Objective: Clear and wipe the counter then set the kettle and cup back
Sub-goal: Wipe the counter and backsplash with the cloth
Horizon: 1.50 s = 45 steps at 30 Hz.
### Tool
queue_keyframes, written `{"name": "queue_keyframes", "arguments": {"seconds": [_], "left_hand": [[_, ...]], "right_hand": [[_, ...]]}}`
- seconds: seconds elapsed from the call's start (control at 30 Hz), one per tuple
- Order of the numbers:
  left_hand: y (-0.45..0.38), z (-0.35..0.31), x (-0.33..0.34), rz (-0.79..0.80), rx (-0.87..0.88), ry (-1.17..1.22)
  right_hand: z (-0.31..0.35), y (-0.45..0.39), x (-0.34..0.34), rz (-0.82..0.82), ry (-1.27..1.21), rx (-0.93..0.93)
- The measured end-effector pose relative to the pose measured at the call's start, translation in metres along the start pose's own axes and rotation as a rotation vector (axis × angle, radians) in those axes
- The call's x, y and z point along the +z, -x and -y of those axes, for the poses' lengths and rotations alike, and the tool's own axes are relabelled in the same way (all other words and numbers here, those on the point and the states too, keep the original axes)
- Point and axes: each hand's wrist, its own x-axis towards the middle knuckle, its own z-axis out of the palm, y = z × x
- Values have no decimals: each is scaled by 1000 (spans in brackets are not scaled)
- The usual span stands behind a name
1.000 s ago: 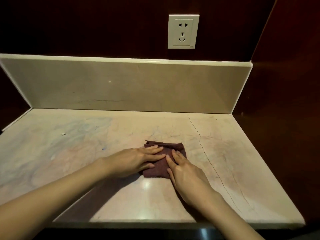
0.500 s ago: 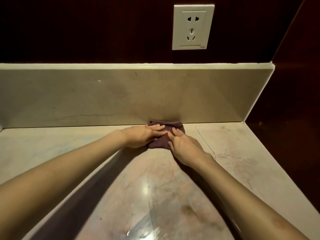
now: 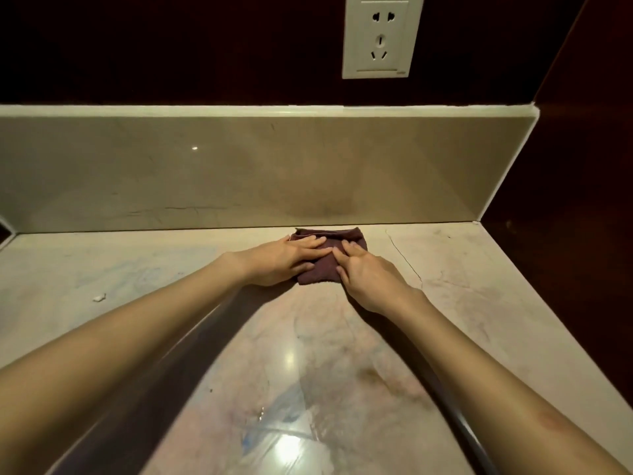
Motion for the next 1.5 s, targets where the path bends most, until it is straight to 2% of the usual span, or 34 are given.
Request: {"name": "queue_keyframes", "arguments": {"seconds": [0.33, 0.47, 0.7, 0.8, 1.13, 1.3, 1.4, 1.5], "left_hand": [[97, -82, 26, 3, 33, 37], [133, -116, 40, 9, 27, 86], [187, -166, 59, 19, 2, 99], [197, -175, 62, 19, 7, 89], [172, -141, 47, 77, -11, 38], [140, -100, 35, 53, -19, 74], [114, -70, 24, 56, -28, 56], [85, -36, 13, 61, -34, 31]], "right_hand": [[27, 121, 9, -60, -51, -128], [40, 168, 20, -128, -52, -110], [62, 240, 26, -113, -75, -114], [65, 251, 26, -51, -94, -115], [65, 208, 27, 30, -33, -89], [61, 159, 24, -158, -53, -57], [54, 121, 16, -71, -75, -91], [49, 75, 11, -71, -56, -78]]}}
